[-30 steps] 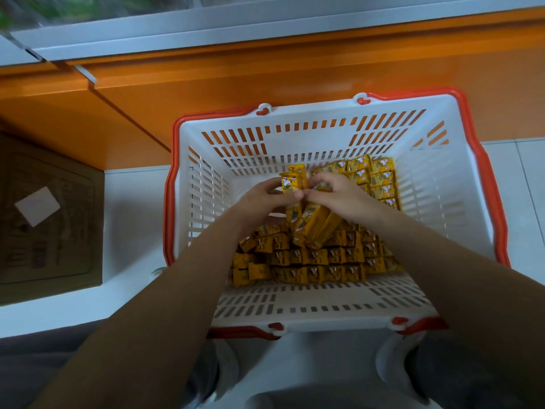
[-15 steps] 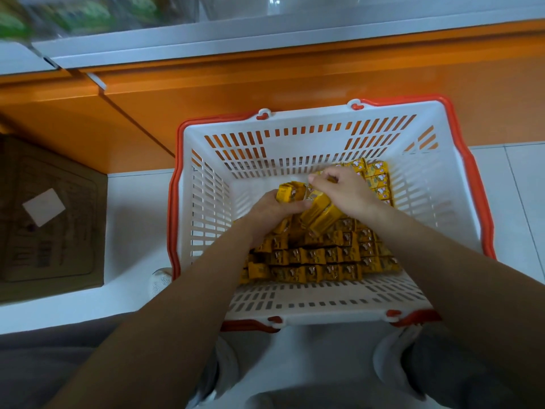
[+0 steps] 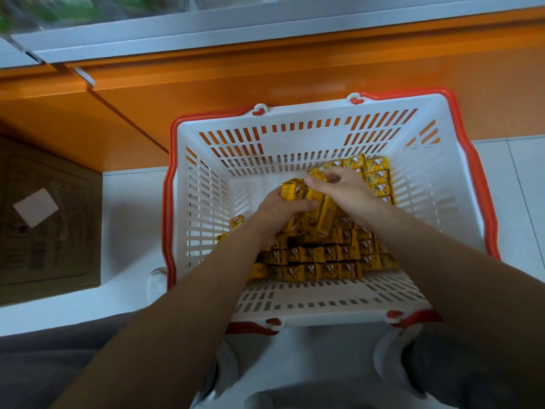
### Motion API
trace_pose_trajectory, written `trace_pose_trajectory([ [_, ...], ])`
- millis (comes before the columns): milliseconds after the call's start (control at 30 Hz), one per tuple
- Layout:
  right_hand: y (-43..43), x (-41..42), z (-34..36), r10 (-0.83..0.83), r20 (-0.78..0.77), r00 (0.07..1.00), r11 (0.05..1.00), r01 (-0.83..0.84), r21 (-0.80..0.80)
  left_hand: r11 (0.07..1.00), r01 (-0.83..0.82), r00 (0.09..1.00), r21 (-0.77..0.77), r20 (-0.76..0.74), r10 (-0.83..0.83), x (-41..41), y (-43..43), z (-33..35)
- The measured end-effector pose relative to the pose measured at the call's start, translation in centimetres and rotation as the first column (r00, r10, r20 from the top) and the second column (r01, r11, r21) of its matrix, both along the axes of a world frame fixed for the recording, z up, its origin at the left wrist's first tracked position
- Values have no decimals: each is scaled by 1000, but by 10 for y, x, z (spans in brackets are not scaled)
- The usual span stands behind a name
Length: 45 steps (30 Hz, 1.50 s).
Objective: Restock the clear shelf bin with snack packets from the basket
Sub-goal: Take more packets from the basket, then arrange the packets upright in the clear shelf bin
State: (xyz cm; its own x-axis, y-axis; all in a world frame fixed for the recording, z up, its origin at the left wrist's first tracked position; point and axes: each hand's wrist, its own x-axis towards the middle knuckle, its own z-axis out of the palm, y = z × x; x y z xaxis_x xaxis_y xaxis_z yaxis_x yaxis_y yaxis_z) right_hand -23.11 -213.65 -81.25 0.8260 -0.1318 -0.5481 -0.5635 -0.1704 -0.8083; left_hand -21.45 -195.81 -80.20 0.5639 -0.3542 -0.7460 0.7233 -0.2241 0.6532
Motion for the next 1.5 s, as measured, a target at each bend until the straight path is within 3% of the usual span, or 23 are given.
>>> trace_pose_trajectory([
  [200,-12,-10,-2,35,-81,996,993,-26,111,989,-80,995,126,64,72,-4,7,-8],
  [300,-14,-12,5,-25,-101,995,990,39,134,984,-87,991,155,117,69,-2,10,-3],
  [400,-16,-10,23,-83,-93,992,966,104,237,988,-66,988,142,149,44,4,12,15],
  [533,-19,1,72,-34,-45,998,922,48,384,995,-21,976,98,216,0,16,16,63],
  [733,-20,9,164,-68,58,996,920,41,389,993,87,934,78,340,-108,30,29,172],
  [800,-19,8,206,-1,110,994,923,-41,382,993,103,908,59,402,-118,29,34,213],
  [967,-21,-7,306,239,221,946,962,-262,82,993,115,858,24,502,-112,21,52,296],
  [1100,-29,-29,354,190,307,932,969,-228,94,1000,6,814,-4,581,-3,12,65,341],
  [1267,-13,-38,369,-132,333,934,923,-7,385,970,-179,782,-166,575,243,5,60,354],
  [1500,35,-11,367,-63,416,907,933,-94,347,944,-182,808,-275,505,303,17,43,357],
])
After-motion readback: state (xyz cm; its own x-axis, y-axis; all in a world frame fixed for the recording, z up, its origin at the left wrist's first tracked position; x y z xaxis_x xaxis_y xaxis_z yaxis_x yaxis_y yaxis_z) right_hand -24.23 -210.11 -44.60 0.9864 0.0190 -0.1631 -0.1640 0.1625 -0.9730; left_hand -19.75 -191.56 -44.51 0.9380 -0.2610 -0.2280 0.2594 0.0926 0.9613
